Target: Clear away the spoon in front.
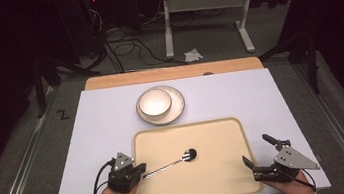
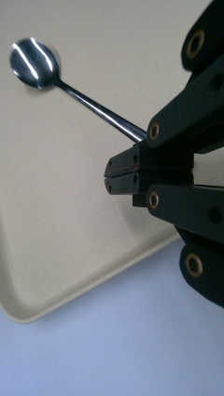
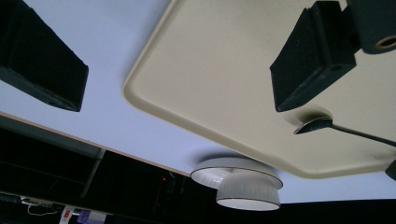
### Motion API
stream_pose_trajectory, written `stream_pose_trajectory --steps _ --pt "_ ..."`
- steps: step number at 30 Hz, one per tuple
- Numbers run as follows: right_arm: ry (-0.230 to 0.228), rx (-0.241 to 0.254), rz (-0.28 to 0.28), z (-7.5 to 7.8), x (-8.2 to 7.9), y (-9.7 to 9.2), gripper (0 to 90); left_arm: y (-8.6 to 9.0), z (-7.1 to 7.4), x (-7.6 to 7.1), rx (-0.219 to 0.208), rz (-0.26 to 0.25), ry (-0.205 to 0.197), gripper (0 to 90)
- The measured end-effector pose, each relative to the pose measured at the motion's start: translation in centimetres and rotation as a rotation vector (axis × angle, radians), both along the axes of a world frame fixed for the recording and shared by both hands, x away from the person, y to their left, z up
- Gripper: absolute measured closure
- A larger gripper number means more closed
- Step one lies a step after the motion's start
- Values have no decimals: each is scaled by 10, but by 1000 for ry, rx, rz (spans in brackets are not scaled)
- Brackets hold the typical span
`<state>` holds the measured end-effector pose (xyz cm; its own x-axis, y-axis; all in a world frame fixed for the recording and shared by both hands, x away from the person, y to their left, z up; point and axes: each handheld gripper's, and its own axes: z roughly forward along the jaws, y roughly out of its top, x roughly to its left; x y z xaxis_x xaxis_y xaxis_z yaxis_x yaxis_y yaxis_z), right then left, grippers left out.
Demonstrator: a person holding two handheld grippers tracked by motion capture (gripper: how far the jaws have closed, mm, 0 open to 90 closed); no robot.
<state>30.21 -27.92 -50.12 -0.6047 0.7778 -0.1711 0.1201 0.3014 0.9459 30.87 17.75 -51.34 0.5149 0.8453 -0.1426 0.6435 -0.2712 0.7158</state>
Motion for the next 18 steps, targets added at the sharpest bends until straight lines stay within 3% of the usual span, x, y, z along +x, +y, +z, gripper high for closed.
stream_pose_trajectory --steps 2,11,18 --pt "0 1 1 0 0 0 50 -4 -2 0 42 -1 6 900" --pt "4 7 5 -1 0 0 50 -12 0 -7 77 -48 15 900" --pt "-3 11 6 0 0 0 49 -28 1 -20 96 -117 17 900"
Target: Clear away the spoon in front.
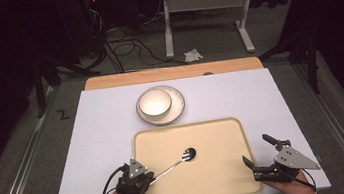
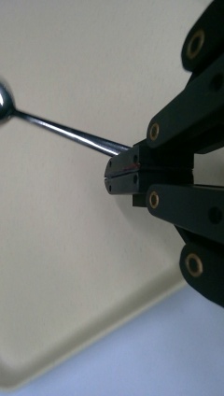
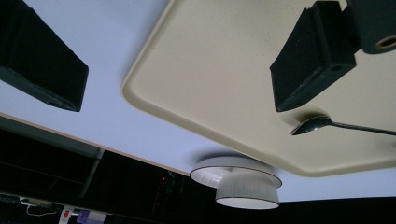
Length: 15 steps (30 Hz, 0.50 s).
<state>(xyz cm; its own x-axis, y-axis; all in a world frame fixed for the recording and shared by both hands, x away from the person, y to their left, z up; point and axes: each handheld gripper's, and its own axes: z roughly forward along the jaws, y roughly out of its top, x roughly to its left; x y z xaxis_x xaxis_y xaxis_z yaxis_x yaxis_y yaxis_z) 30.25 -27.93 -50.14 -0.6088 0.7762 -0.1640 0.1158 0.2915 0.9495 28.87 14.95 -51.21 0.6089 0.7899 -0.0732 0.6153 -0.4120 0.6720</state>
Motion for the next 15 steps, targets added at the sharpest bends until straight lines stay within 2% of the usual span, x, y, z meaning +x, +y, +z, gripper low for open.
stream_pose_trajectory --steps 2,7,11,15 --pt "-1 -3 2 0 0 0 49 -5 0 -4 2 -26 3 900" --pt "1 1 -1 1 0 0 49 -17 1 -9 -30 -73 29 900" --pt "-1 1 -5 1 -1 -1 50 -21 4 -7 -47 -68 0 900" --pt "2 3 -12 1 -1 -1 50 -28 12 5 -88 -50 -38 900"
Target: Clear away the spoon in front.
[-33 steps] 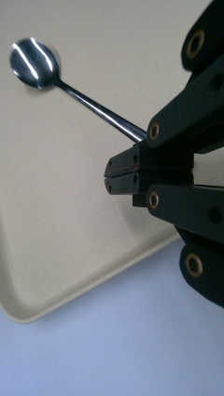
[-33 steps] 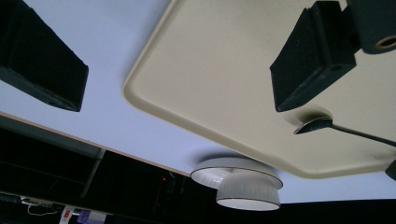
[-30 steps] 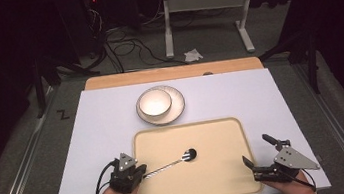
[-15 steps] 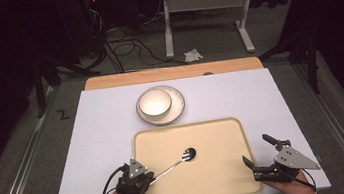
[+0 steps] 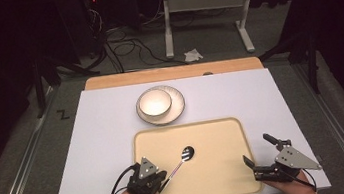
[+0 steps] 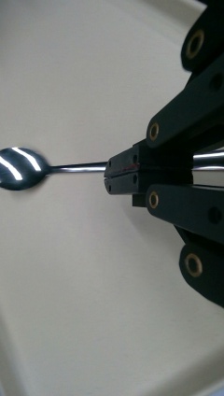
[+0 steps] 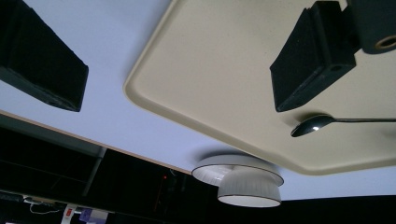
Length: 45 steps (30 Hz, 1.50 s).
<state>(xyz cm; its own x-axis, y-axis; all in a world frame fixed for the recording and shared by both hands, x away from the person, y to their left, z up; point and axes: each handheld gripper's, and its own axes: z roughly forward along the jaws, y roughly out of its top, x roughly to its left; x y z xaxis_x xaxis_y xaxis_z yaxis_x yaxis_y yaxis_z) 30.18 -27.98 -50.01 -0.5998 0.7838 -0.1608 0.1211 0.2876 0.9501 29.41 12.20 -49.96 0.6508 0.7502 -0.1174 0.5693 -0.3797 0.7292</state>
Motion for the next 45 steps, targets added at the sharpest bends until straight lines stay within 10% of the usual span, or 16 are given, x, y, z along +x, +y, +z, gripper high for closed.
stream_pose_trajectory --steps 15,34,45 --pt "5 8 -3 0 0 -2 49 -67 -13 41 29 -33 25 900" --pt "-3 0 5 0 1 -2 50 -18 -11 63 59 121 17 900" --pt "-1 10 -2 1 -1 -3 50 16 -5 13 117 51 7 900"
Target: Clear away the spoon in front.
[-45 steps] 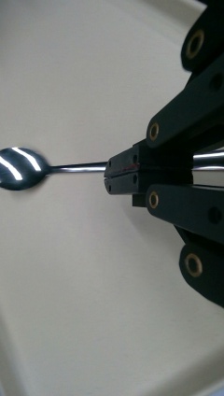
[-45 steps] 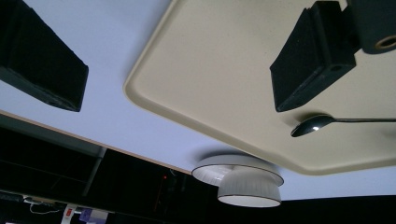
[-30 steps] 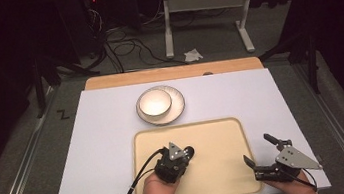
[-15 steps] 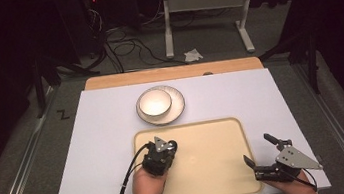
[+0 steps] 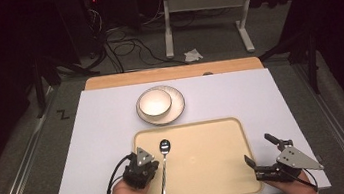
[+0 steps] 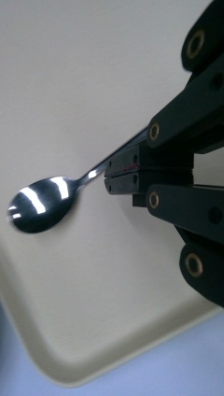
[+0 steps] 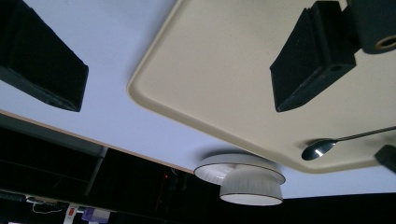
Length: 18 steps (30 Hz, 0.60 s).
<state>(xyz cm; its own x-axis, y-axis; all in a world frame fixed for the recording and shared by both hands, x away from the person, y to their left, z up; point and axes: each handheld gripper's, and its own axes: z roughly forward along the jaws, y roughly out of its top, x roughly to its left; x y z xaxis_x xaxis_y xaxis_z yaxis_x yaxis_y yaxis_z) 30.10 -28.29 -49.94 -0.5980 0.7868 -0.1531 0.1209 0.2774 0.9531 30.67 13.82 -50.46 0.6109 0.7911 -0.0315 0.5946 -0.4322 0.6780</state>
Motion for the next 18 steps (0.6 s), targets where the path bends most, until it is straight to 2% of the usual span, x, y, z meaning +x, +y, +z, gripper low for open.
stream_pose_trajectory --steps 6,8,11,18 --pt "0 -1 -3 1 -1 2 49 -5 -1 -34 32 -79 1 900" --pt "0 -2 -4 1 -1 3 49 -5 -3 -36 42 -82 3 900" --pt "6 -1 -4 0 -2 3 50 -7 -4 -37 35 -90 21 900" --pt "8 -5 0 -1 -1 3 50 -17 -5 -38 13 -117 17 900"
